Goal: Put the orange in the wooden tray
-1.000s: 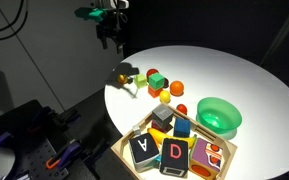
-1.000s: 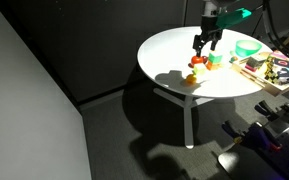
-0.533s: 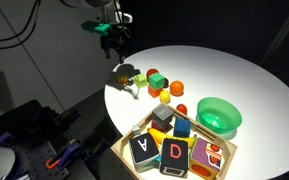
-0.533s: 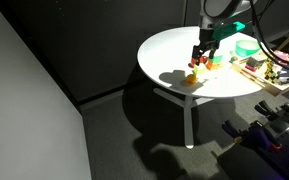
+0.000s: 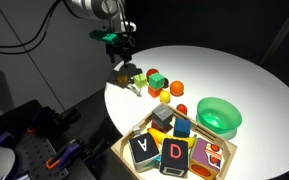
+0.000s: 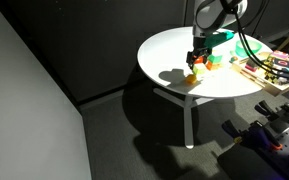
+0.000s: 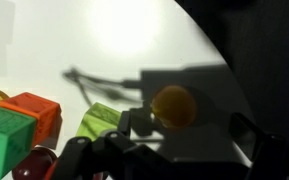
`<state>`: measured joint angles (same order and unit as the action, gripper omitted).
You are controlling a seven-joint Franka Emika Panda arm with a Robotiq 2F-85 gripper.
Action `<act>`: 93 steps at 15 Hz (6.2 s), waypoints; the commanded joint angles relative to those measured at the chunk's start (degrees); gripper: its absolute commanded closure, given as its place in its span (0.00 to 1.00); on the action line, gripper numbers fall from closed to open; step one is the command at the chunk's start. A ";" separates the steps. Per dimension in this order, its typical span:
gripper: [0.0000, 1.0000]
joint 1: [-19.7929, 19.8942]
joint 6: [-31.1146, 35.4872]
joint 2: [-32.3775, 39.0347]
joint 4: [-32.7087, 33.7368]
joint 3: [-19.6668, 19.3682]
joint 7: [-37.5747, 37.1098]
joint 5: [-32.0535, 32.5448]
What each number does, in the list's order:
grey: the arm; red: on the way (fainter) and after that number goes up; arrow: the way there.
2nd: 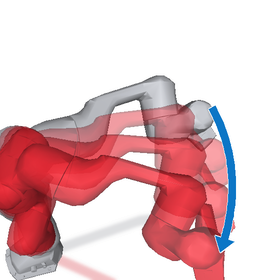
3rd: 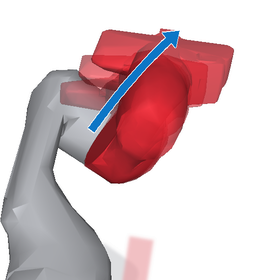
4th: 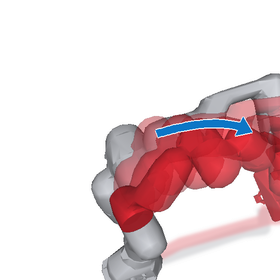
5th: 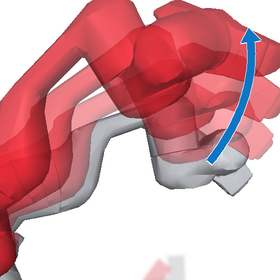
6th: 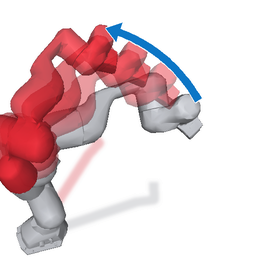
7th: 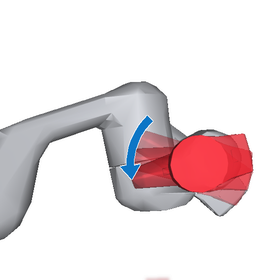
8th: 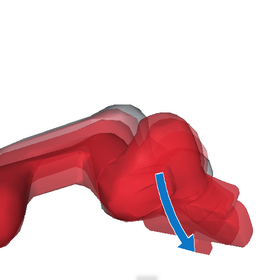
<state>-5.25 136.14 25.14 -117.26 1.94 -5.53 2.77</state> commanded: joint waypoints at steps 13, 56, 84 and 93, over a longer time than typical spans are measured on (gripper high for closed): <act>0.00 -3.06 0.17 9.66 8.02 -1.60 -0.63 3.82; 0.58 2.84 -6.10 -11.15 -6.02 -2.41 -0.70 -3.59; 0.58 15.52 3.39 -26.89 -22.69 -12.65 -2.91 -9.02; 0.58 15.53 3.89 -27.87 -23.80 -12.76 -3.05 -8.88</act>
<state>9.98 139.49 -0.57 -139.60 -10.87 -7.89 -5.47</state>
